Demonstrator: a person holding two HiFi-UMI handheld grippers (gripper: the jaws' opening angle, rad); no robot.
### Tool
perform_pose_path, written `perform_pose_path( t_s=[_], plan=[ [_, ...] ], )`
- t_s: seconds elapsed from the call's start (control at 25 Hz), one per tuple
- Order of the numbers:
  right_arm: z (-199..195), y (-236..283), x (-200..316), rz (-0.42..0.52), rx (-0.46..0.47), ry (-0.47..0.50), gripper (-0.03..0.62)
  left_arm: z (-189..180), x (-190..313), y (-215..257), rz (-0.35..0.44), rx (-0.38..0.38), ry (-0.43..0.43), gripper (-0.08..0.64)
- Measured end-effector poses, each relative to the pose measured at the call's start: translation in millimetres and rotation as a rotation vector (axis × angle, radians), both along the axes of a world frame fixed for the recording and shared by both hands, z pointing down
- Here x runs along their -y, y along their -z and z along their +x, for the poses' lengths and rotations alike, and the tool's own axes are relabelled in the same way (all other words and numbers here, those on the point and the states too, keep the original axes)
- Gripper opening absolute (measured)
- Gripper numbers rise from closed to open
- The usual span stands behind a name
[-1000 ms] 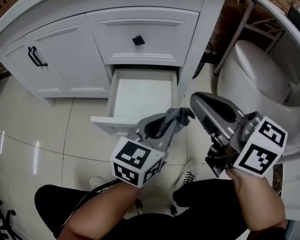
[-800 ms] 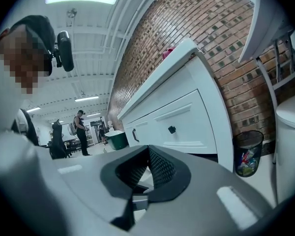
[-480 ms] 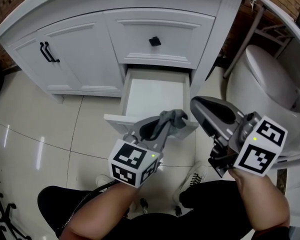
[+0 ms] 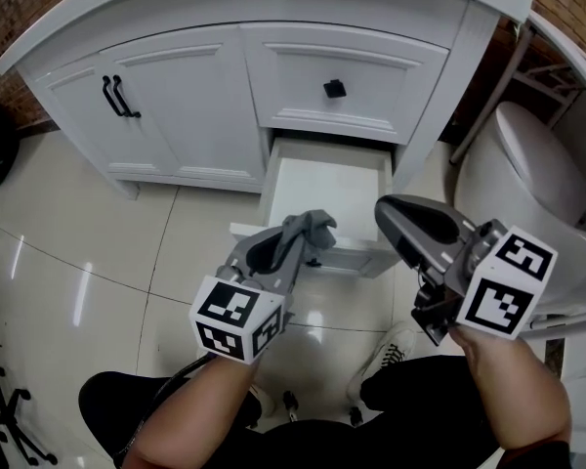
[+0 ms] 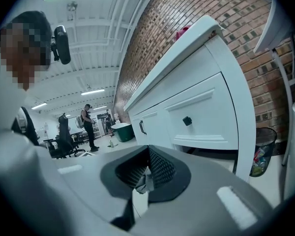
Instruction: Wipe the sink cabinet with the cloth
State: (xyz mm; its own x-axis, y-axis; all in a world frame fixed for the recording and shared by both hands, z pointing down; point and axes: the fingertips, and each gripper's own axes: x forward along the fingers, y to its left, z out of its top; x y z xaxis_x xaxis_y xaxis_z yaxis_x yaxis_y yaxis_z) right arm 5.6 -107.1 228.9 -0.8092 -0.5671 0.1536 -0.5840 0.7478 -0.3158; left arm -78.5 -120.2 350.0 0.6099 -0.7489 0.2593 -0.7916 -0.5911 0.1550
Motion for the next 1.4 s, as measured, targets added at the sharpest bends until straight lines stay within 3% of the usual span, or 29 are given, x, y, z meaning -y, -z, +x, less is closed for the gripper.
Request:
perform_pose_path(
  t_s=[0.4,0.8,1.12,1.4],
  plan=[
    [-27.6,-0.2,4.2,0.011,-0.021,0.038,0.006,-72.0,12.5,0.7,-0.011,-0.027,0.158,0.04],
    [-41.2,16.7,12.8,0.03,0.031,0.064,0.006,-103.1,20.9,5.8,-0.006,-0.017,0.231,0.04],
    [-19.7,22.7,33.6,0.011,0.095,0.009,0.006,-73.4,33.5,42.1,0.087,0.045,0.158,0.04],
    [19.4,22.1,58.7,0.044,0.108,-0.095,0.006,-11.7,67.4,48.6,0.036,0.018,0.003,0.04]
  ],
)
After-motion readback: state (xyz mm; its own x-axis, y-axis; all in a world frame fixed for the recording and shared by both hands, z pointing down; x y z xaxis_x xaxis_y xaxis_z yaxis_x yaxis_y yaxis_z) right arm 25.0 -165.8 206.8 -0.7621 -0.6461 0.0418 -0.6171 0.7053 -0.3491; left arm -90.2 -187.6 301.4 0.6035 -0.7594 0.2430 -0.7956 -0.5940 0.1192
